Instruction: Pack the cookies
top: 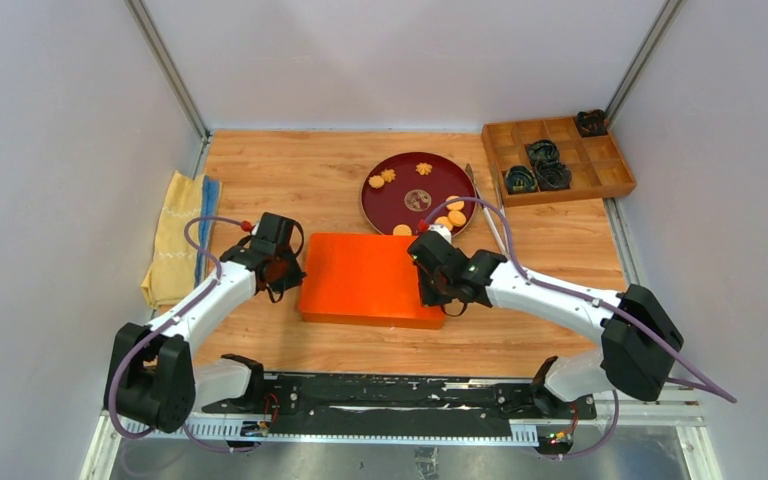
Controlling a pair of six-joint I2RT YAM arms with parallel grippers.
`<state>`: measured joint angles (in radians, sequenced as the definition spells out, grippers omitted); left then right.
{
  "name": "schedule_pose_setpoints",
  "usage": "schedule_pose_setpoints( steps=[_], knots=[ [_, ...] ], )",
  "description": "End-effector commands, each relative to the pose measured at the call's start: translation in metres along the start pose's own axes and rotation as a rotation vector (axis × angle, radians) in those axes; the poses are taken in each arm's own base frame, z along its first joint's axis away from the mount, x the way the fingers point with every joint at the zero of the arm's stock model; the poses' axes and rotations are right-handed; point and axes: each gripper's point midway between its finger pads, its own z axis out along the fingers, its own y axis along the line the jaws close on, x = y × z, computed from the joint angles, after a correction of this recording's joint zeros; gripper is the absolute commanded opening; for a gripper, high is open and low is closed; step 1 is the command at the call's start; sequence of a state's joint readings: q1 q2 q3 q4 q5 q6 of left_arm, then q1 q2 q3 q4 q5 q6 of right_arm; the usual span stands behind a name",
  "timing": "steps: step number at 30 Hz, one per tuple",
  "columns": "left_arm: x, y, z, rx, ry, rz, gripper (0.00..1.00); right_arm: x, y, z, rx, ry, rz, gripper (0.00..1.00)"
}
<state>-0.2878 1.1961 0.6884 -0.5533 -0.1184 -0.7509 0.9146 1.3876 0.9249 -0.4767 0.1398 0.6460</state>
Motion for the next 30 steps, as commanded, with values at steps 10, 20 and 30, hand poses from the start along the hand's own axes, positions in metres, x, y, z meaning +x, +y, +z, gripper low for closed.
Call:
schedule_pose_setpoints(
  steps=[10,20,30],
  knots=[
    [-0.081,-0.011,-0.12,0.105,-0.394,0.052,0.0,-0.001,-0.018,-0.001,0.155,0.066,-0.082,0.0],
    [0.021,-0.06,-0.036,0.301,-0.065,0.186,0.0,-0.089,-0.033,-0.017,0.238,-0.096,-0.078,0.0],
    [0.077,-0.034,0.026,0.197,0.106,0.212,0.0,-0.121,-0.047,-0.002,0.273,-0.1,-0.063,0.0]
  ],
)
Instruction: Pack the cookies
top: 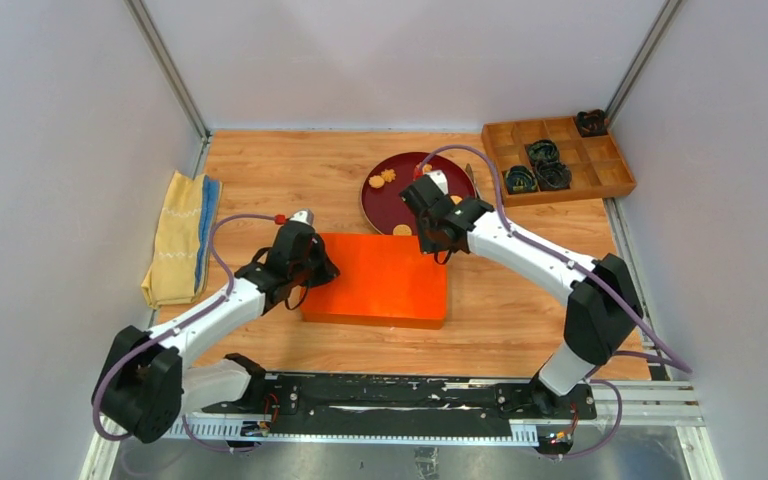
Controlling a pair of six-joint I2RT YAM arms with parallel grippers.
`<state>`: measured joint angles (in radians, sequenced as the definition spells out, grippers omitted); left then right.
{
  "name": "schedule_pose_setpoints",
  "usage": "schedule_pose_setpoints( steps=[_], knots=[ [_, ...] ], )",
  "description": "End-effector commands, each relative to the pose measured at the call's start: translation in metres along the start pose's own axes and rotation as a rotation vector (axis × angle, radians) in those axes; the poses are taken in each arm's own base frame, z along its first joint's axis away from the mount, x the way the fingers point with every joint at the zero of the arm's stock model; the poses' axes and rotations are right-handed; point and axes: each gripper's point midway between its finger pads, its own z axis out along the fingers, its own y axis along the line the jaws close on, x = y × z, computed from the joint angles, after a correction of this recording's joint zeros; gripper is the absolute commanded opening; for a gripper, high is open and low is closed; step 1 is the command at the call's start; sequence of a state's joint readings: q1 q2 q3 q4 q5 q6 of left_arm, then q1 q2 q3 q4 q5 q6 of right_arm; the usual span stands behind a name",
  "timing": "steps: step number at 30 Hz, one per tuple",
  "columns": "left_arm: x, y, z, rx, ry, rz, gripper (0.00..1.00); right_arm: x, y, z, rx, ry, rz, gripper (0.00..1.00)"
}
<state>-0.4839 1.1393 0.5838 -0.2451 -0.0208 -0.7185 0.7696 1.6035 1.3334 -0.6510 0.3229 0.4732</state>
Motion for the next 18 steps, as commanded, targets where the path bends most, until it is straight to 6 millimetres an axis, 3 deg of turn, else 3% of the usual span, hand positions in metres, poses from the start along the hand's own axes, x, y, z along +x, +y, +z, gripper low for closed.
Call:
schedule_pose_setpoints(
  steps=[1,5,11,18],
  knots=[
    [0.065,0.044,0.019,-0.129,0.196,0.014,0.0,-0.004,-0.013,0.013,0.044,0.029,-0.018,0.0],
    [0.071,0.046,0.022,-0.135,0.205,0.02,0.0,0.008,-0.023,0.038,0.06,0.082,0.006,0.0],
    [0.062,0.038,0.015,-0.119,0.178,0.035,0.0,0.039,-0.04,0.075,0.086,0.213,0.057,0.0],
    [0.037,0.019,-0.006,-0.075,0.111,0.057,0.0,0.017,-0.034,0.069,0.049,0.17,0.065,0.0]
  ],
)
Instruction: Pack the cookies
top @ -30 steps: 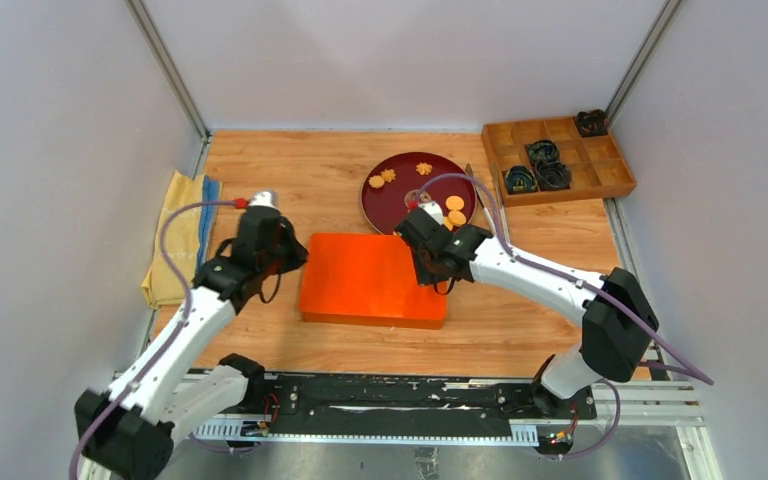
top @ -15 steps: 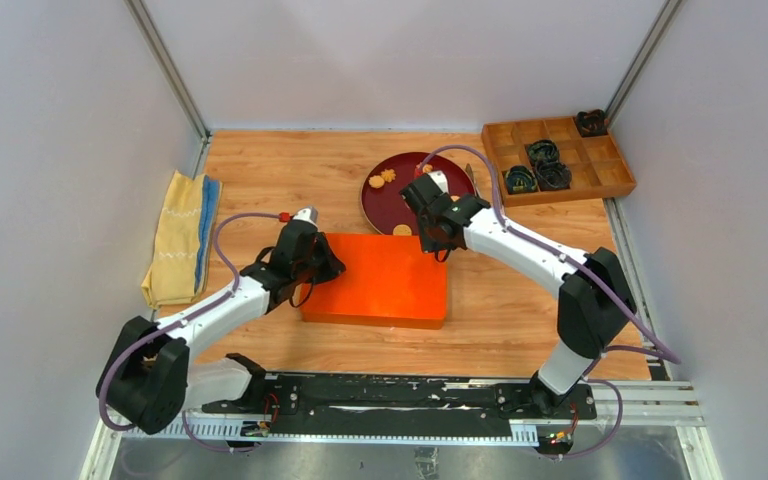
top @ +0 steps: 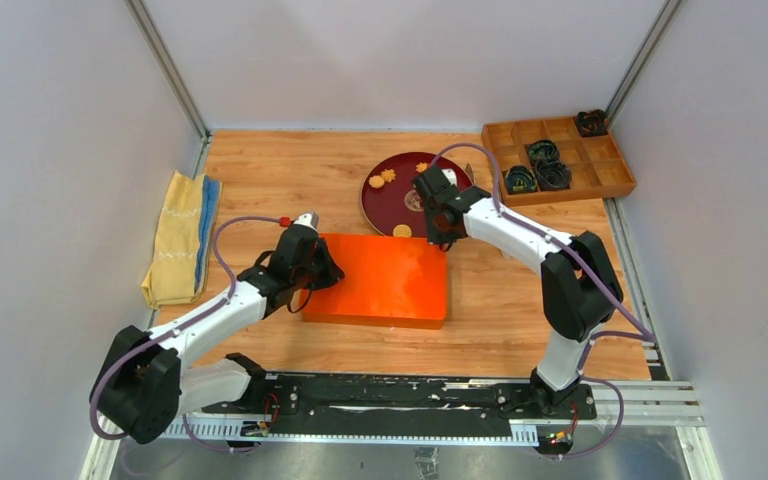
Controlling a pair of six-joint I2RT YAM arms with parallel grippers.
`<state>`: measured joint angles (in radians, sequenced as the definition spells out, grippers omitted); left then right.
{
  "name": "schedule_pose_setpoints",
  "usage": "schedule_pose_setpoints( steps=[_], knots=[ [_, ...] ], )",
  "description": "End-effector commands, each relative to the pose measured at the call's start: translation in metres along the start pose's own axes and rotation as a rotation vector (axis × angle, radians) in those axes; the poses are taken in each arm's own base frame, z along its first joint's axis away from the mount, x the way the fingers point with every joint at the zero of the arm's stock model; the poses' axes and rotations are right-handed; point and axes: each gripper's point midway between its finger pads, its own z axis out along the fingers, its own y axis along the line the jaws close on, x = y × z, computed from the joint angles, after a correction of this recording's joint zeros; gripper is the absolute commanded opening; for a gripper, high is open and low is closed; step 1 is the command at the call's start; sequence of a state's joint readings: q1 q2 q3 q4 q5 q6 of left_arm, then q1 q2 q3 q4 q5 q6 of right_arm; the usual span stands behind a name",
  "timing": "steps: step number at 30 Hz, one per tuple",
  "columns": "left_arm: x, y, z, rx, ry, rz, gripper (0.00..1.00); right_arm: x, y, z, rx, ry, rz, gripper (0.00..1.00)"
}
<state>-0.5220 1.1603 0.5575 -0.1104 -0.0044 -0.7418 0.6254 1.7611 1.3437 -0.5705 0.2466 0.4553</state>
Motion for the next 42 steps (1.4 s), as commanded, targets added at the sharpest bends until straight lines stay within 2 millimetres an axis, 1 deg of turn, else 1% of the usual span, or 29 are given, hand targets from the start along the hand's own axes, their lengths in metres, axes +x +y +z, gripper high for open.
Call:
schedule_pose_setpoints(
  steps=[1,4,7,8,10,13,17,20,22,23,27,29,35,42],
  knots=[
    [0.031,0.035,-0.023,-0.156,0.133,0.058,0.0,0.008,-0.005,0.004,0.003,0.059,-0.016,0.0],
    [0.002,0.02,-0.041,-0.145,0.063,0.088,0.0,-0.014,-0.006,-0.016,-0.014,-0.018,-0.019,0.0],
    [-0.036,-0.001,-0.065,-0.117,-0.044,0.115,0.0,-0.03,-0.01,-0.042,-0.007,-0.106,-0.029,0.0],
    [-0.047,-0.008,-0.073,-0.1,-0.08,0.12,0.0,-0.033,-0.013,-0.054,-0.005,-0.132,-0.032,0.0],
    [-0.065,-0.018,-0.088,-0.073,-0.147,0.127,0.0,-0.035,-0.022,-0.069,0.011,-0.17,-0.033,0.0],
    [-0.08,-0.023,-0.103,-0.062,-0.212,0.129,0.0,-0.037,-0.034,-0.089,0.015,-0.235,-0.029,0.01],
    [-0.08,-0.019,-0.108,-0.076,-0.223,0.136,0.0,-0.036,-0.046,-0.11,0.018,-0.291,-0.017,0.03],
    [-0.078,-0.015,-0.108,-0.088,-0.222,0.141,0.0,-0.034,-0.052,-0.12,0.017,-0.323,-0.007,0.08],
    [-0.076,-0.013,-0.107,-0.093,-0.218,0.143,0.0,-0.034,-0.058,-0.125,0.029,-0.346,-0.003,0.09],
    [-0.076,-0.013,-0.107,-0.094,-0.217,0.145,0.0,-0.034,-0.06,-0.127,0.037,-0.355,-0.003,0.1],
    [-0.076,-0.011,-0.105,-0.108,-0.212,0.15,0.0,-0.034,-0.073,-0.135,0.081,-0.39,0.0,0.25],
    [-0.077,-0.011,-0.106,-0.11,-0.217,0.149,0.0,-0.034,-0.078,-0.136,0.103,-0.404,-0.001,0.31],
    [-0.078,-0.008,-0.106,-0.124,-0.218,0.149,0.0,-0.037,-0.088,-0.141,0.148,-0.431,-0.005,0.33],
    [-0.078,-0.005,-0.105,-0.142,-0.215,0.156,0.0,-0.034,-0.097,-0.141,0.193,-0.435,-0.012,0.33]
  ],
)
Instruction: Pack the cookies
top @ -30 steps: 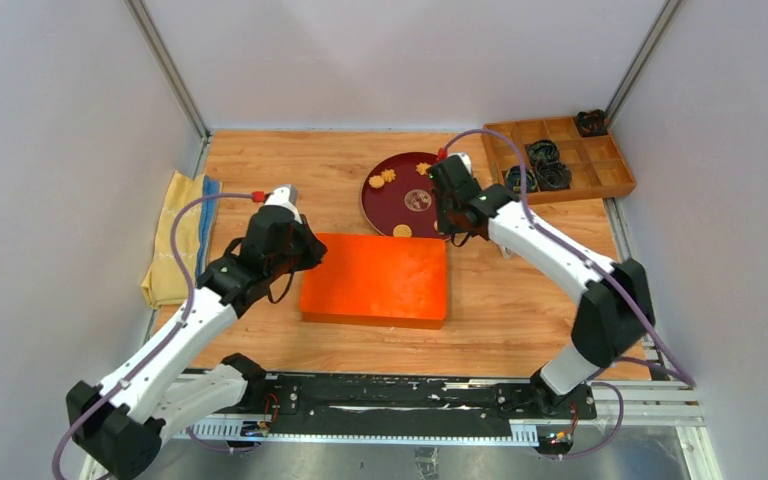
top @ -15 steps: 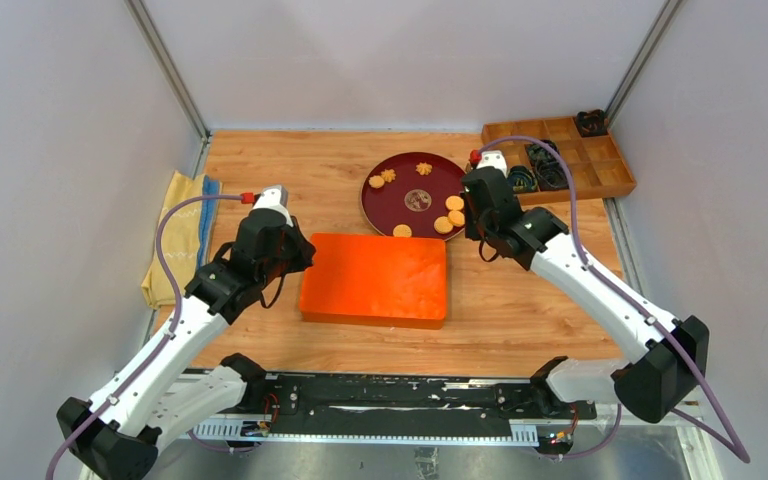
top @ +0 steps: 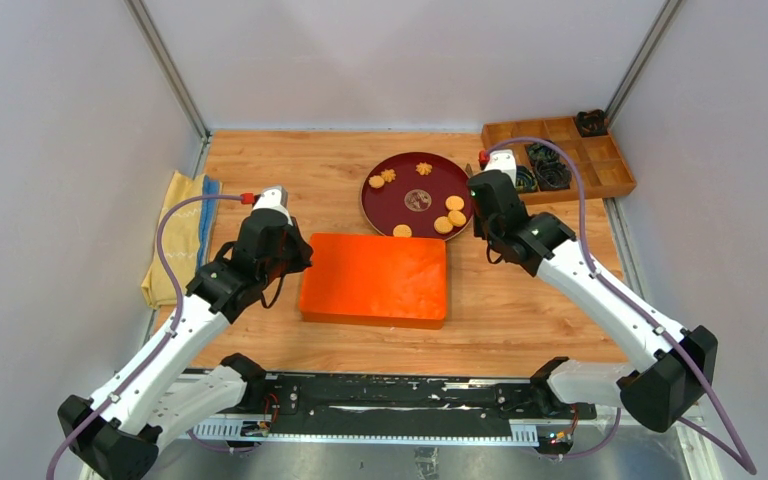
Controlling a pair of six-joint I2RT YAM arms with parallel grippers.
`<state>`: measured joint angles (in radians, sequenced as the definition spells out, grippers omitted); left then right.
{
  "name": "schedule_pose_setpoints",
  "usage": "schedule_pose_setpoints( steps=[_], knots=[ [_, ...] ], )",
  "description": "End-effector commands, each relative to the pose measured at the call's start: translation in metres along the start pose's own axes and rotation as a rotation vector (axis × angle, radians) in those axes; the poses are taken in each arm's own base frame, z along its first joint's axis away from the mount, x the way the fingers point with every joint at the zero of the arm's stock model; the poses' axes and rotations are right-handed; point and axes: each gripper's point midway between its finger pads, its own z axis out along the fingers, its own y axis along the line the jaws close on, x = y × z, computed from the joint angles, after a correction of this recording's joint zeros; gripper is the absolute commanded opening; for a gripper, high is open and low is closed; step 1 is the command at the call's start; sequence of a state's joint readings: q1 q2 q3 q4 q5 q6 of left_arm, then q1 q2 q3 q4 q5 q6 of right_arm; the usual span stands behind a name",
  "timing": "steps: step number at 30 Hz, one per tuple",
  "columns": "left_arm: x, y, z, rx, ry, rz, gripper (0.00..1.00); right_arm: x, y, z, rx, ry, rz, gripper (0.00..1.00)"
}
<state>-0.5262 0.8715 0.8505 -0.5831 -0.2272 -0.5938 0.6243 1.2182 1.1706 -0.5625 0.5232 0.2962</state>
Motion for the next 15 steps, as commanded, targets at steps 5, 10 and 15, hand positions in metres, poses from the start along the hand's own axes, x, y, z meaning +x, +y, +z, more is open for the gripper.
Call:
schedule_pose_setpoints(
  steps=[5,10,15],
  knots=[
    [0.004,0.005,0.003,-0.029,0.011,0.019,0.0,0.004,-0.014,-0.002,0.064,-0.015,-0.024,0.33],
    [0.004,0.005,0.004,-0.031,0.015,0.016,0.0,0.009,-0.017,0.002,0.082,-0.004,-0.039,0.31],
    [0.005,0.005,0.003,-0.032,0.015,0.018,0.0,0.017,-0.014,0.008,0.08,0.023,-0.041,0.31]
  ],
)
